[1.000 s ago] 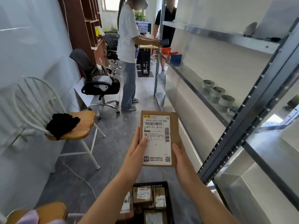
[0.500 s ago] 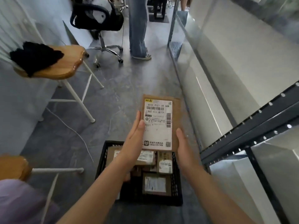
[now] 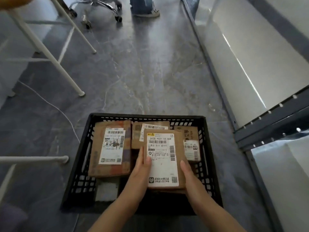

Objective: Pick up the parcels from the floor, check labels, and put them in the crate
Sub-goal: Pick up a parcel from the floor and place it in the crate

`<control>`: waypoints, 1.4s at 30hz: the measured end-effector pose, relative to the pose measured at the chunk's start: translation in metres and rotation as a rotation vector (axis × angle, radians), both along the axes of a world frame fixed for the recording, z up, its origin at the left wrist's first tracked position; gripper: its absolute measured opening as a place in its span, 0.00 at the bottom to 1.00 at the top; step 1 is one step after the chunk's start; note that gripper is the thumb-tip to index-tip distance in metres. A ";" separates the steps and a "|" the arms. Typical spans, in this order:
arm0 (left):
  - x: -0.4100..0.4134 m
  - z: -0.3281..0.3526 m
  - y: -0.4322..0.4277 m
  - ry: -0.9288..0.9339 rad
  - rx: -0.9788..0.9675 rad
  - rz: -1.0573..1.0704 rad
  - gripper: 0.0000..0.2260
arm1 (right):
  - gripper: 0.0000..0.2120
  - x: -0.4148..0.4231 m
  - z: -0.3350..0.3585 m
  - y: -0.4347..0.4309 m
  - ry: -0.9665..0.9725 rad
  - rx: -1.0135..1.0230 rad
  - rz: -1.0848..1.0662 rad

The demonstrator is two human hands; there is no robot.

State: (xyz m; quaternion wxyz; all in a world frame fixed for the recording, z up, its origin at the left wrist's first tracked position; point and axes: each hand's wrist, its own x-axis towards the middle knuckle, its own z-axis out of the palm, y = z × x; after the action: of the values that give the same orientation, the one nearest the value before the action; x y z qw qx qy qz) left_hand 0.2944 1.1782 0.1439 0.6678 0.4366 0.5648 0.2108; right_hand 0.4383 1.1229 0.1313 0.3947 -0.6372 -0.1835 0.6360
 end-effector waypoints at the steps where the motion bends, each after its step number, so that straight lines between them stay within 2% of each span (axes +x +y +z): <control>1: -0.001 -0.003 -0.004 0.006 -0.029 0.007 0.19 | 0.21 -0.001 -0.005 -0.006 0.015 -0.022 0.020; 6: -0.013 -0.026 -0.009 0.010 -0.127 -0.069 0.25 | 0.20 0.001 -0.027 -0.019 0.073 -0.094 0.087; 15: -0.026 -0.065 -0.009 -0.037 -0.183 -0.129 0.22 | 0.25 -0.003 -0.058 -0.003 0.065 -0.069 0.182; 20: -0.024 -0.077 -0.005 -0.049 -0.189 -0.127 0.24 | 0.25 -0.004 -0.071 0.000 0.059 -0.055 0.175; 26: -0.020 -0.087 -0.006 -0.015 -0.236 -0.219 0.26 | 0.24 -0.001 -0.085 -0.003 0.024 -0.193 0.097; 36: -0.018 -0.090 -0.005 0.026 -0.240 -0.223 0.26 | 0.22 0.001 -0.083 -0.003 0.038 -0.211 0.086; 42: -0.017 -0.081 -0.006 0.041 -0.249 -0.194 0.28 | 0.24 0.002 -0.068 -0.002 -0.061 -0.223 0.156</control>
State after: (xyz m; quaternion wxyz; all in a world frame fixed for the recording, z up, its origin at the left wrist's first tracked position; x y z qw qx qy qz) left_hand 0.2776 1.1719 0.0627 0.7224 0.4071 0.5551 0.0649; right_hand 0.4404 1.1207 0.0631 0.2648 -0.6798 -0.1726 0.6618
